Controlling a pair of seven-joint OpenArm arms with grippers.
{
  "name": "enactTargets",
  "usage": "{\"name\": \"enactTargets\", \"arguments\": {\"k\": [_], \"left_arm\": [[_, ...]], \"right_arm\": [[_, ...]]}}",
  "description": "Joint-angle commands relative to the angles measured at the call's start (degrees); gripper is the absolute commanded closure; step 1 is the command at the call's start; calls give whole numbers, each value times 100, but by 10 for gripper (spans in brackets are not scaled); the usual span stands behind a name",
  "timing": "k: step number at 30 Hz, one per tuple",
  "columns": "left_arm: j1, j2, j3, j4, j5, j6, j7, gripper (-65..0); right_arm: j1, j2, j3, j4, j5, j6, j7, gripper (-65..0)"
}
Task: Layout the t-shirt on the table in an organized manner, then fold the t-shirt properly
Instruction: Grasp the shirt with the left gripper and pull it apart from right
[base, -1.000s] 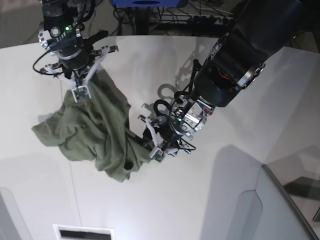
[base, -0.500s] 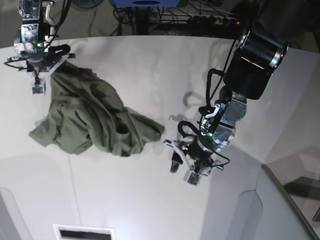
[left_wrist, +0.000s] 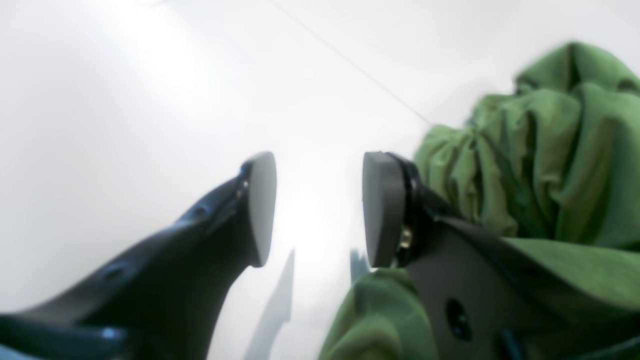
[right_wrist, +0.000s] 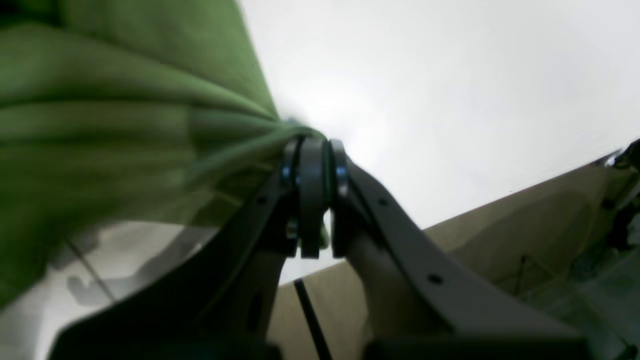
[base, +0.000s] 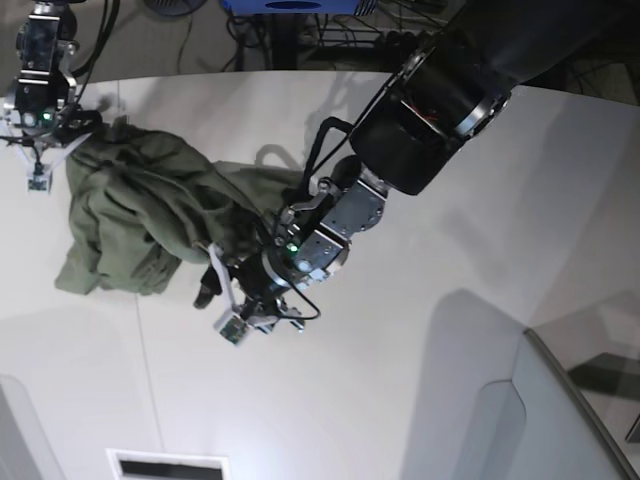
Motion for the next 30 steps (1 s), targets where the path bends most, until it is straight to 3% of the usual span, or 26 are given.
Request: {"name": "enactTargets", "arguments": {"k": [1,5,11,15,17,23,25,28,30], "left_arm": [[-86,40,115,-39,-11,19,-118,-273],[152,-66,669,172,-64,10,-83,-273],[732,-787,924,1482,-64,-51,216,-272],[1154,-1200,836,2572,-64,-983,840,-272],[1286,-1349,836,2915,-73,-1265,1068,-272],[1453,-1666,730,3407,-73,-1379,1279,-272],[1611,-1771,309,3627,-73,-1370,1279,-272],[1945,-1885,-843,3944,-11,-1370,1306,-272],[2095,-1982,-1450,4040,-11,-1388,1306,-272]], "right_arm": [[91,68,9,93,-33,-26,127,0],[461,77,-9,-47,-33,-26,127,0],[1173,394,-9,-768,-33,-26,154,0],[1542,657,0,-1260,-42,-70,496,0],[1779,763,0,-1542,-42,-79,576,0],[2324,965,44,-1964,-42,-79,831,-17],[2368,1000,18,-1867,-42,-79,874,-105],[2307,992,44,-1260,-42,-44,848,-374],[2026,956,44,-707,-42,-44,839,-504]]}}
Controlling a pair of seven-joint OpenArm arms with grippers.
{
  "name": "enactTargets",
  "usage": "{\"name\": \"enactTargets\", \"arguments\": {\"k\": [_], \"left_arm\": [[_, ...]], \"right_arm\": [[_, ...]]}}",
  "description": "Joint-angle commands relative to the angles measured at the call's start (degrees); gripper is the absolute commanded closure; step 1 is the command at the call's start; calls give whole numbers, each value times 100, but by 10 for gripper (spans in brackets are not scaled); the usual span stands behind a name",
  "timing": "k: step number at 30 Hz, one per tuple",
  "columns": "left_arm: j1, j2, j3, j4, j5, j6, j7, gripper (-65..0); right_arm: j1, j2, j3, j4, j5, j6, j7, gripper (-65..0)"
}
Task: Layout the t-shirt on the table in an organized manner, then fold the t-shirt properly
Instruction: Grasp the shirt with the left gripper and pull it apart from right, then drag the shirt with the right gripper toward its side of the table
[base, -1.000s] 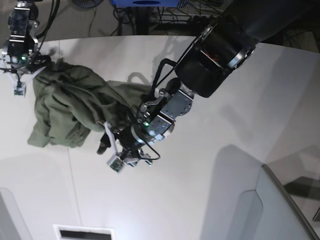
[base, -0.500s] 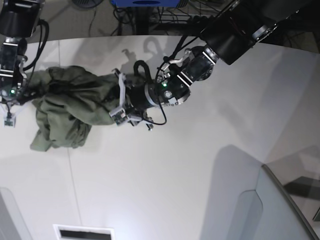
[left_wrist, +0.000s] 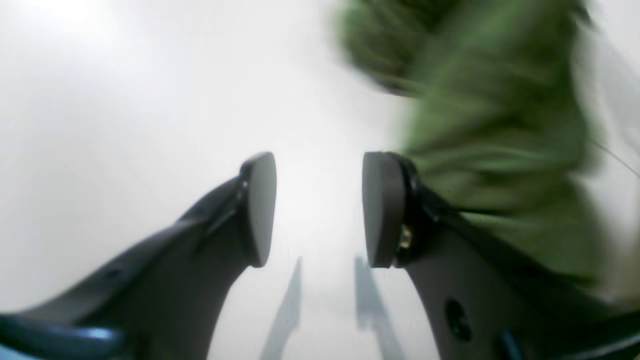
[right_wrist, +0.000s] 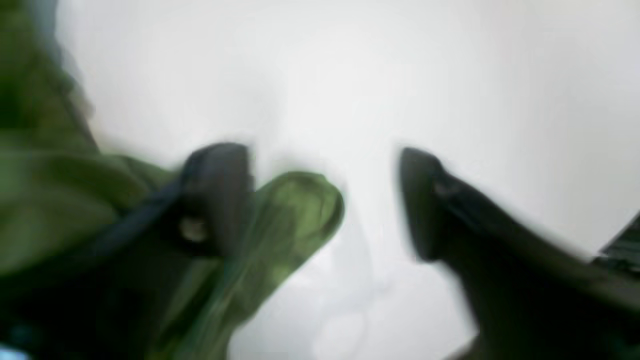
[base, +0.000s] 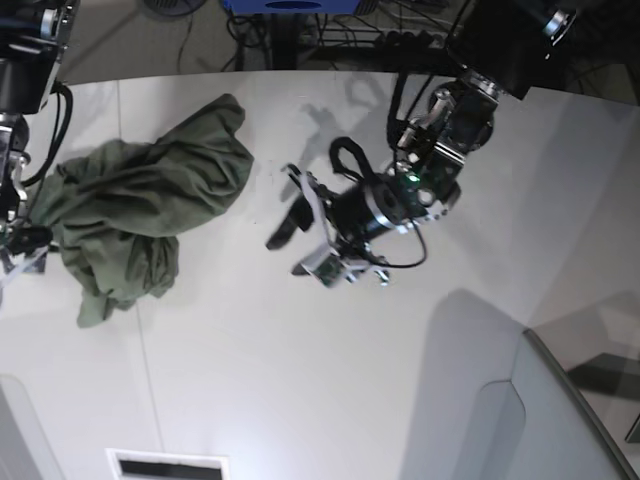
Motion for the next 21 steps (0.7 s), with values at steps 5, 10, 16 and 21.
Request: {"name": "enactTargets", "arguments": {"k": [5,10,16,21], "left_arm": [[322,-461,-1225,71,-35,-22,-108,-272],[718,-611,-2359,71,-35,-30,-117,-272],[1008,-611,-3080,80,-35,-39,-117,-272],[1069,-611,-3115,62,-35,-39,-117,-272]], "right_arm": [[-775,-595,44,1968,-17,-13,-611,-482],[-1460,-1641,18,3164,-9,-4,-1570,-419],[-1785,-2186,18,3471,510,-4,-2396,-420],[-1926,-2072,26,3471,2163,-57,-2897,-420]]}}
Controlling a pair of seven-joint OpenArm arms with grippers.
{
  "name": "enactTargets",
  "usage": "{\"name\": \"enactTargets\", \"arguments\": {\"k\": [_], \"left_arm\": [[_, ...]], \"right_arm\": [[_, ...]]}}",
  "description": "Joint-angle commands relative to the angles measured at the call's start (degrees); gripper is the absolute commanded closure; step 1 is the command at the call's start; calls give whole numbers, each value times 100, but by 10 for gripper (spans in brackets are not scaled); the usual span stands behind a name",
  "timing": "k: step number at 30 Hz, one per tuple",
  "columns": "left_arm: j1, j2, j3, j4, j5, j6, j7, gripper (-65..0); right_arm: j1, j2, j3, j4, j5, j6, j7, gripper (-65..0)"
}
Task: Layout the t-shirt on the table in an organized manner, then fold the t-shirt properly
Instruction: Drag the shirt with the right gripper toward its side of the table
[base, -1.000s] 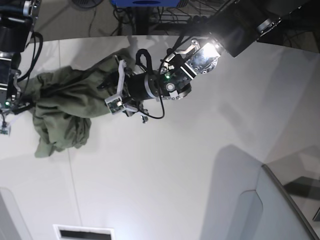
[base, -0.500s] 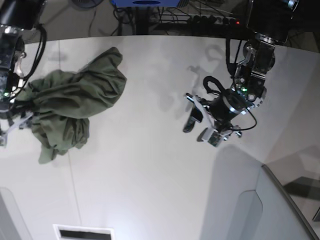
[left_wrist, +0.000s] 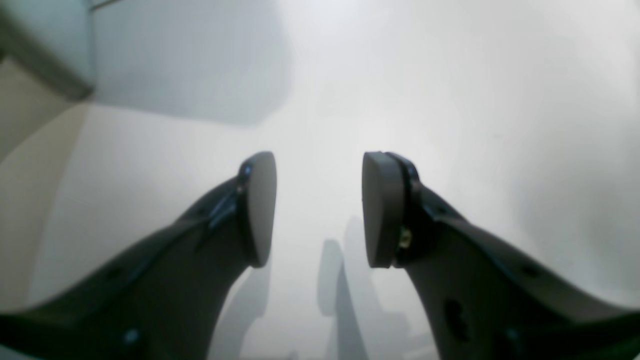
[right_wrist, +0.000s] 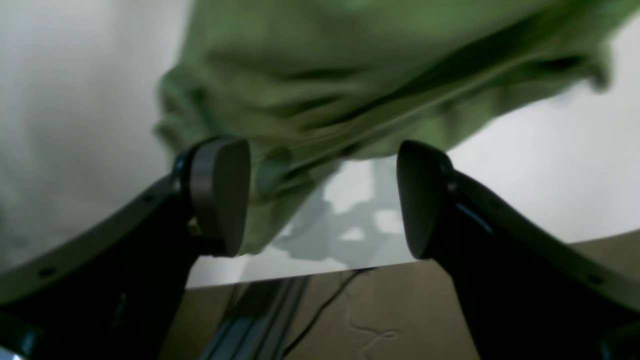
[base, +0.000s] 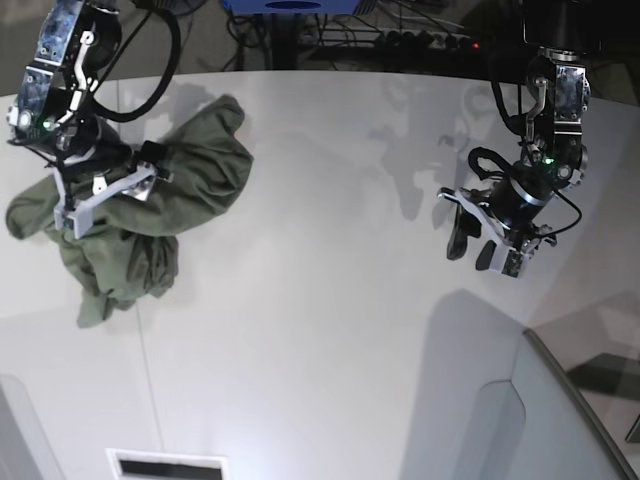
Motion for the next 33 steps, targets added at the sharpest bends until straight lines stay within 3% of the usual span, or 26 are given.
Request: {"name": "enactTargets", "arguments": {"k": [1,16,26,33], "left_arm": [[-17,-71,-15,102,-51,11,-126,-272],[-26,-53,2,93,-51,11,-126,-272],[-26,-53,2,84,-51,11,-135,-272],[-26,-62,-7,84,-51,11,-135,-272]], "right_arm": [[32,2,-13,99,76,-33,51,-420],[445,-112,-13,-886,102,2,69,-399],[542,-112,22,-1088,102,2,25,-3],[147,-94,330,37,102,2,-283,-2]]}}
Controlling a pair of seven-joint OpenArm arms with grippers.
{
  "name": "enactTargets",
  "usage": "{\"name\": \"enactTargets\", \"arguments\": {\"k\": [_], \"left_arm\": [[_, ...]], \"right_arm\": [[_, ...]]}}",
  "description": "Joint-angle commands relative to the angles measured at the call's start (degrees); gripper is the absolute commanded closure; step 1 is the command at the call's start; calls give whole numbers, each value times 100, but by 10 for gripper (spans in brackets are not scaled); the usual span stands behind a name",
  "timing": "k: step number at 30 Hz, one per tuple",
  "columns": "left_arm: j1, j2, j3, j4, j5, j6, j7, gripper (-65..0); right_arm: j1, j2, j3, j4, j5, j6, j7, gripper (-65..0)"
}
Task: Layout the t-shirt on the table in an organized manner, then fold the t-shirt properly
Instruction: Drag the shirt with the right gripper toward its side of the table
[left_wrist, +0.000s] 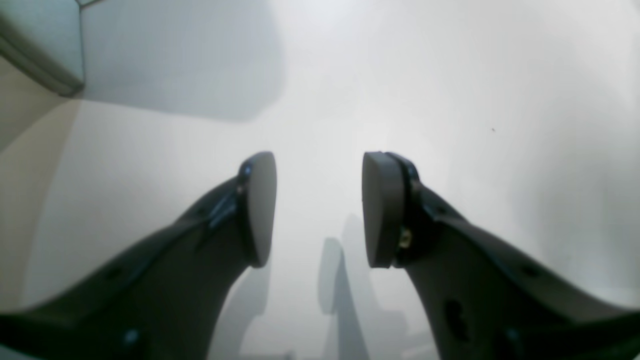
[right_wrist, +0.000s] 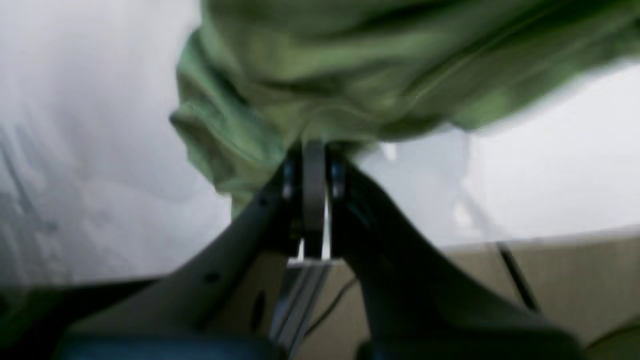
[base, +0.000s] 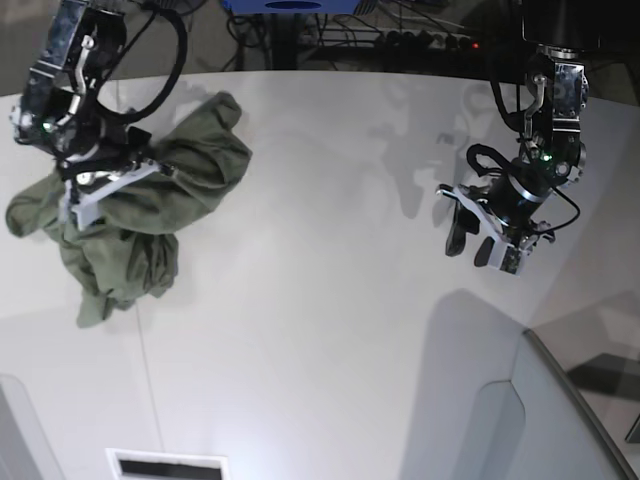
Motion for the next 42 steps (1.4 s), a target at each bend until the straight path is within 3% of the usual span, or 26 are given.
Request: {"name": "enactTargets", "arguments": {"k": [1,5,15,20,23,27,34,40,42], "left_arm": [[-70,-73,-37,82,-55,2,-137,-272],[-70,-73,-37,82,-55,2,-137,-272],[-78,-38,-11,82,-55,2,-137,-272],[-78,-38,-11,82,-55,2,-137,-272],[-70,-55,-11,82,-55,2,-137,-272],[-26,-64,-11,82,-55,2,-137,-272],[-61,-46,-11,82,-55,2,-137,-272],[-61,-46,-11,82,-55,2,-137,-272],[-43,-46,-11,82,-55,2,-137,-272]], "right_arm": [[46,30,94,290,17,4,-30,-2],[37,215,578,580,17,13,-373,-3],[547,795,1299,615,17,22,-346,-2],[1259,1375,1316,598,-36,-31,-381,-2],[1532,1744,1360,510,-405,-40,-355,-2],[1716,1832,1888,220,-968,13,-337,-3],[1549,2008,2600,-422,-1346,-4,454,-2],[1655,2078,3092,-1820,-1381,-31,928,-11],[1707,2087,3338,-2242,-1381,-40,1157,-62]]}}
